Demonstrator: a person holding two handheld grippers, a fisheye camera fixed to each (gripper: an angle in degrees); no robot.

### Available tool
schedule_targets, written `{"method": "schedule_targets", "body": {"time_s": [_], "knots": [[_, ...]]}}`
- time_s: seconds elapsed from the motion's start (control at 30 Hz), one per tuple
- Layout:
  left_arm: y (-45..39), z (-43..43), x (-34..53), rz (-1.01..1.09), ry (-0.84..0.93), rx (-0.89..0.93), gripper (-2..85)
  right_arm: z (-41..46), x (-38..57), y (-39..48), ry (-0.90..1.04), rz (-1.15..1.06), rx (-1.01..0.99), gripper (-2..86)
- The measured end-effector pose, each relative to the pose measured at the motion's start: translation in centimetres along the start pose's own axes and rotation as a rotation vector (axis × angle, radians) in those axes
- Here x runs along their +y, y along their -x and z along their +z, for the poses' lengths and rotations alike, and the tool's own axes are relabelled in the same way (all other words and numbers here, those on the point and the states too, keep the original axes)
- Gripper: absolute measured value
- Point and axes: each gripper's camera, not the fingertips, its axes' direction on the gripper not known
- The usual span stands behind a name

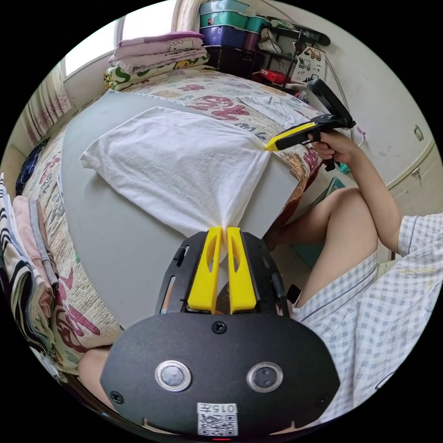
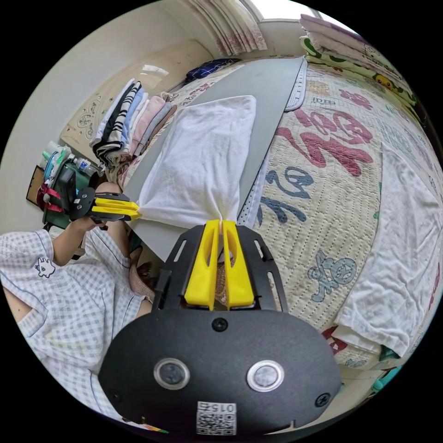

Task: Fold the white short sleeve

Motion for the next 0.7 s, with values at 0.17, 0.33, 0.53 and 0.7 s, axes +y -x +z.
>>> {"method": "schedule_targets", "body": {"time_s": [0.17, 0.33, 0.53, 0.7], "knots": [[-0.7, -0.4, 0.0, 0.005, 0.005, -0.013, 1.1, 1.2, -0.2, 1.8, 0.004, -0.002, -0.001, -0.6], [-0.9, -0.6, 0.1, -0.006, 0.003, -0.004, 1.1, 2.6, -0.6, 3.2, 0.001, 0.008, -0.029, -0.5], [-1.7, -0.6, 0.2, -0.011, 0.003, -0.024, 1.2, 5.0, -0.9, 4.9, -0.018, 0.041, -0.080, -0.5], [-2.0, -0.5, 0.5, -0.008, -0.010, -0.027, 1.2, 7.7, -1.4, 7.4, -0.050, 0.084, -0.060, -0.6]]}}
